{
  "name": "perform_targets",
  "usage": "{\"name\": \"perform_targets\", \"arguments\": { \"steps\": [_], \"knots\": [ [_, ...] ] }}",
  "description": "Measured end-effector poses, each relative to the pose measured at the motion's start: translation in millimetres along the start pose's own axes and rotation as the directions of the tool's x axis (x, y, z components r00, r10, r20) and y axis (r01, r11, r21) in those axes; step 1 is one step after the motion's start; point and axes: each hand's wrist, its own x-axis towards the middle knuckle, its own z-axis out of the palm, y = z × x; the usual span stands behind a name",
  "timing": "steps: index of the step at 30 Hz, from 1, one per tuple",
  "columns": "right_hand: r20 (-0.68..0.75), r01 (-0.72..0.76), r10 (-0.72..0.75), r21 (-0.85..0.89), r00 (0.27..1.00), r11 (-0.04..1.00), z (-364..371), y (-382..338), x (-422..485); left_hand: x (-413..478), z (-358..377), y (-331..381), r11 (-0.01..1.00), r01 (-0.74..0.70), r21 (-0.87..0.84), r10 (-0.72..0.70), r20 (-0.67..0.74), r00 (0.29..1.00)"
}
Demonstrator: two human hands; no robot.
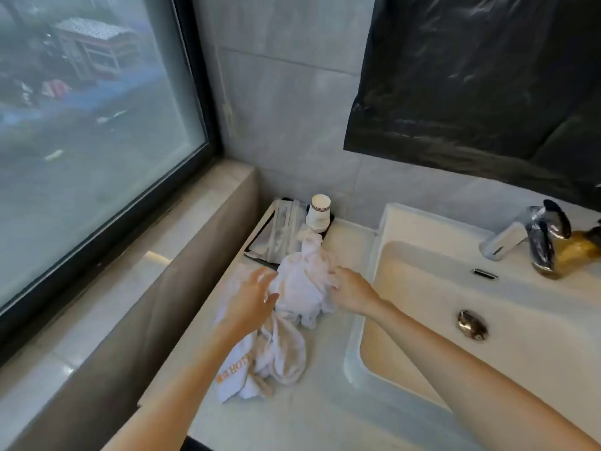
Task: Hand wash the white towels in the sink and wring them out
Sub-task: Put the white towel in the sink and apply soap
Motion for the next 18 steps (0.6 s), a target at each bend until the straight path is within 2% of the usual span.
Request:
{"name": "perform_targets", "arguments": {
  "steps": [2,5,8,11,13,16,18],
  "knots": [
    [0.038,0.001,-0.004,0.093,0.999,0.996,9,1,12,9,14,-6,0.996,0.084,0.012,-0.085,0.092,0.992],
    [0.133,-0.123,0.097,0.205,0.986,0.971,19,0,24,16,38,-8,0.985,0.142,0.095,-0.158,0.187,0.97],
    [0.083,-0.198,0.185,0.212,0.979,0.957,29,-2,27,22,55,-9,0.984,0.128,0.122,-0.154,0.232,0.96],
    [0.123,-0.261,0.239,0.211,0.963,0.942,41,3,30,22,60,-3,0.983,0.139,0.119,-0.152,0.11,0.982],
    [0.139,-0.22,0.193,0.216,0.971,0.951,40,0,28,22,58,-2,0.987,0.151,0.049,-0.154,0.048,0.987],
    [0.067,-0.133,0.122,0.185,0.99,0.974,23,-9,23,29,52,-5,0.989,0.143,0.036,-0.144,0.021,0.989],
    [0.043,-0.12,0.113,0.23,0.993,0.966,5,-14,18,36,44,-2,0.991,0.097,-0.093,-0.103,-0.06,0.993]
  ]
}}
